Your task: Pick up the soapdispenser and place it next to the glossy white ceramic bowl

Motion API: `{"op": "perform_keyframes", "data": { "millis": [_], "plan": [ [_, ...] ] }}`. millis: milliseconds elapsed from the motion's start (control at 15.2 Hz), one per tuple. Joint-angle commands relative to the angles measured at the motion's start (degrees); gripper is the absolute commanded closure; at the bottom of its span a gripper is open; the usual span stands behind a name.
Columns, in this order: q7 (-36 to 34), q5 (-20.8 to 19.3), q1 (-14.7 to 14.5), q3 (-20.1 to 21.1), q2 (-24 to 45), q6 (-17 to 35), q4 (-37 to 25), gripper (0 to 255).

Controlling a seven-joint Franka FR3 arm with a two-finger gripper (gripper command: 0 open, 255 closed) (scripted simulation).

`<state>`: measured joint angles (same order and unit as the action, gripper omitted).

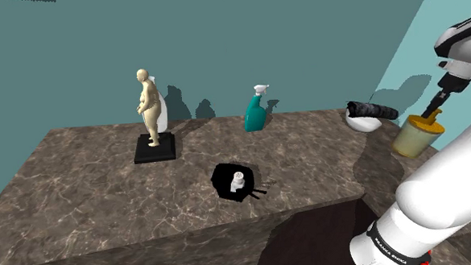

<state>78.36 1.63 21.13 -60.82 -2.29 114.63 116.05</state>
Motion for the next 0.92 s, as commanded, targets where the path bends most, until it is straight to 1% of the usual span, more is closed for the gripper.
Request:
{"op": "perform_keyframes", "data": {
  "millis": [0, 396, 858],
  "plan": [
    [0.8, 1.0, 0.0, -0.2, 1.0, 1.5, 1.0, 255],
    [3.2, 4.1, 0.4, -0.6, 4.0, 5.4, 3.6, 255],
    [3.2, 4.1, 0.4, -0.6, 4.0, 5.4, 3.6, 255]
  ]
}}
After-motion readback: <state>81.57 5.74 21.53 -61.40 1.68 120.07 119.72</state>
